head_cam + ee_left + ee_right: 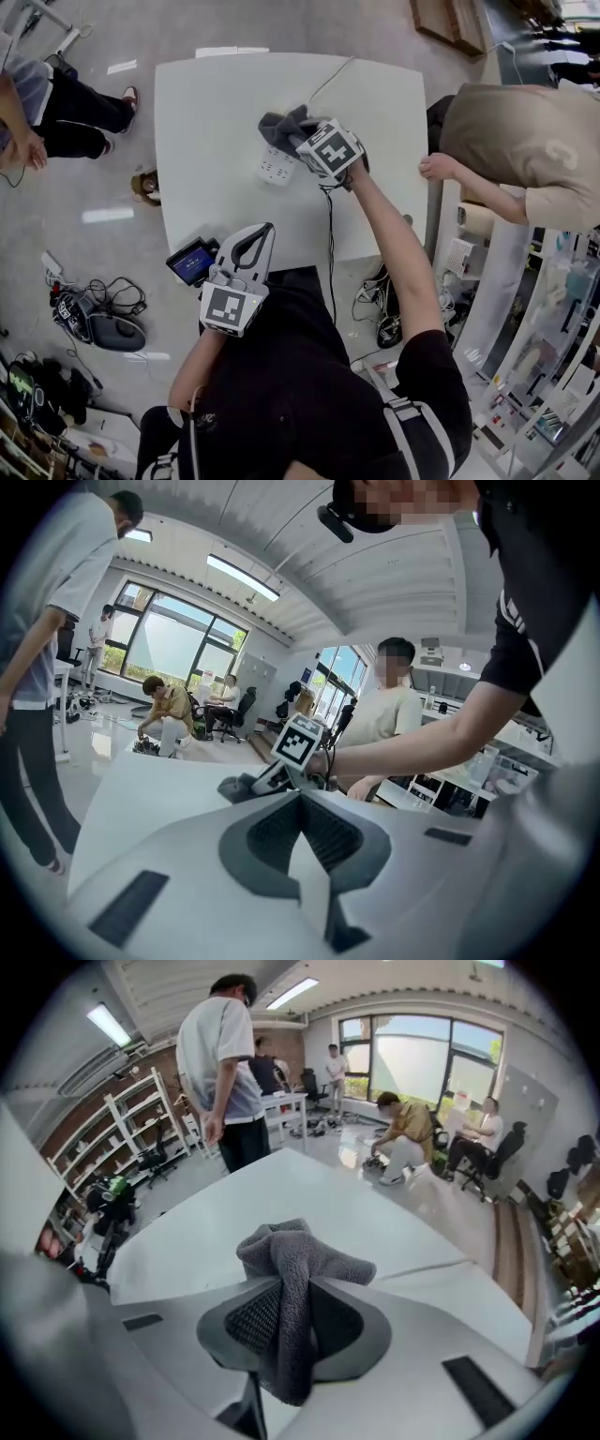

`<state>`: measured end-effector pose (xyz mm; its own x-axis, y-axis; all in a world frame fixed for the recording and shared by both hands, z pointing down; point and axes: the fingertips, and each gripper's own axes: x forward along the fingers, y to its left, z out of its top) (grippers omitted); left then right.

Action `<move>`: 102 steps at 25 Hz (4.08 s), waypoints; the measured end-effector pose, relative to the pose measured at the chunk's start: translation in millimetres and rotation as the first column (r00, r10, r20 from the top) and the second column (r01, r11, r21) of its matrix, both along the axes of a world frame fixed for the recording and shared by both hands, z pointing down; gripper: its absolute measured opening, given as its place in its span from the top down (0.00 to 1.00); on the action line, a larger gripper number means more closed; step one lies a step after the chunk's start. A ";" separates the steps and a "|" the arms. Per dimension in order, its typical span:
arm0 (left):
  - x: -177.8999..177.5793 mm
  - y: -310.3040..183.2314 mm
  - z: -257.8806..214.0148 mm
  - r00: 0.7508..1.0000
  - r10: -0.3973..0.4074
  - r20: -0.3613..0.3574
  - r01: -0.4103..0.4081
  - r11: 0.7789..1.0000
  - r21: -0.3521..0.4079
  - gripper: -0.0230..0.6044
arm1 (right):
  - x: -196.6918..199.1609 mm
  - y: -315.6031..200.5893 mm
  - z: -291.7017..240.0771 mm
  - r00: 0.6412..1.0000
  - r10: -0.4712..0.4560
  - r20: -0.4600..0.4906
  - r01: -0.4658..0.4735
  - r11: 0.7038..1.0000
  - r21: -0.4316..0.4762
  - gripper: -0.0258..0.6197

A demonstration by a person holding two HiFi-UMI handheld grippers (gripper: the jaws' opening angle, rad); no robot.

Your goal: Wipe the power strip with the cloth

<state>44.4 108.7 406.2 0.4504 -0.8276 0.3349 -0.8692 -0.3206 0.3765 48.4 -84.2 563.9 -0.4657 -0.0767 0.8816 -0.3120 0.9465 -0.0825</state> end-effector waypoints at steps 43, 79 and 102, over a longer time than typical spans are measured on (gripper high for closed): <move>-2.7 -10.2 10.7 1.000 0.014 -0.007 -0.015 0.999 -0.042 0.91 | -17.8 114.5 12.8 0.979 -0.190 0.070 0.199 0.964 -0.175 0.82; 1.2 -42.3 9.3 0.996 0.042 0.075 -0.041 0.999 -0.006 0.91 | 130.6 80.5 -9.2 0.961 0.183 0.208 -0.165 0.981 -0.100 0.59; -22.7 -100.7 164.1 0.971 -0.140 0.192 0.212 0.879 -0.428 0.91 | 7.7 -140.4 57.3 0.693 0.702 0.166 -0.484 0.623 -0.615 0.89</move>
<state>21.7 8.1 570.3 0.2258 -0.6378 0.7364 -0.9531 0.0118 0.3025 56.1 -224.6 621.2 -0.7572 -0.0701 0.6494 -0.6297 0.3424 -0.6973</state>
